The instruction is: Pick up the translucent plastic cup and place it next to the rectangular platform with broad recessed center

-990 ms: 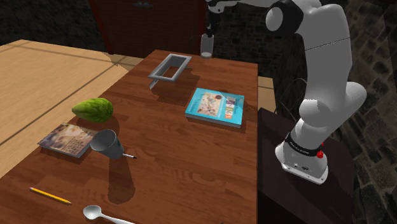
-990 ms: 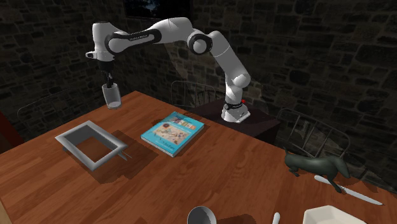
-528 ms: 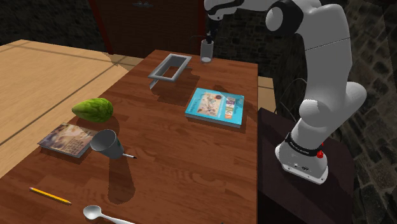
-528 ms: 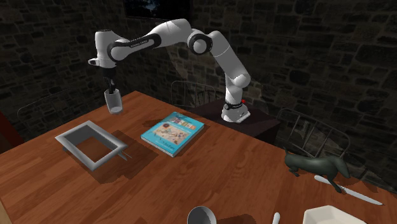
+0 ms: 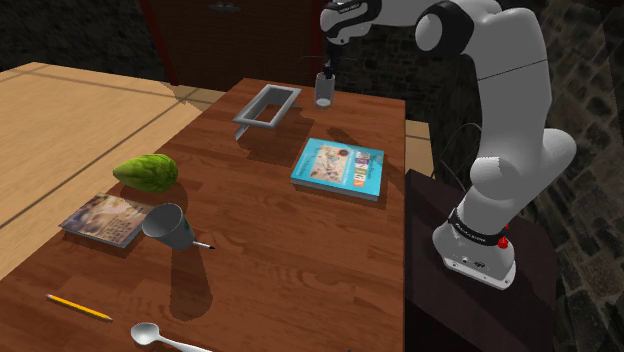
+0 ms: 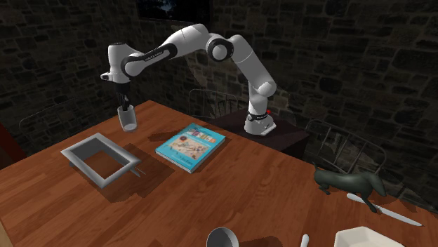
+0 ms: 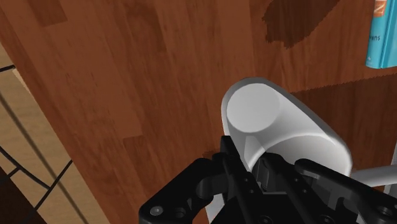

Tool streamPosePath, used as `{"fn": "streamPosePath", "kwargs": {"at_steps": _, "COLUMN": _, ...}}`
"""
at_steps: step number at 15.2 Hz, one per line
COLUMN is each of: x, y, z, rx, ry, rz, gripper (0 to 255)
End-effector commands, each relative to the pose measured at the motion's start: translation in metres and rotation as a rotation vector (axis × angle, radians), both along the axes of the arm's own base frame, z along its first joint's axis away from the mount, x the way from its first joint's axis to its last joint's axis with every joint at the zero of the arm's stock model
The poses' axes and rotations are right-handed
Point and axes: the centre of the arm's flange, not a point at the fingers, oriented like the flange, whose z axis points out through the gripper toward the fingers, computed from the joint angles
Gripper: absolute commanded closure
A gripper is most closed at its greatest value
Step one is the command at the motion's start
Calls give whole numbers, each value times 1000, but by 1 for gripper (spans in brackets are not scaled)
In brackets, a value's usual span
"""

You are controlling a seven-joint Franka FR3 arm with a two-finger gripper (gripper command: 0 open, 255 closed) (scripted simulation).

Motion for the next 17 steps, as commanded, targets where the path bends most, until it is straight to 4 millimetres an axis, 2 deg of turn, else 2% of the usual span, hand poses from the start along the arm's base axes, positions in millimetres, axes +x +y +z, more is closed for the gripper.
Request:
{"fn": "streamPosePath", "kwargs": {"at_steps": 1, "x": 0, "y": 1, "z": -10, "rx": 0, "ry": -1, "rz": 0, "gripper": 255}}
{"fn": "streamPosePath", "kwargs": {"at_steps": 11, "x": 0, "y": 1, "z": -64, "rx": 0, "ry": -1, "rz": 0, "gripper": 255}}
{"fn": "streamPosePath", "kwargs": {"at_steps": 17, "x": 0, "y": 1, "z": -64, "rx": 0, "ry": -1, "rz": 0, "gripper": 255}}
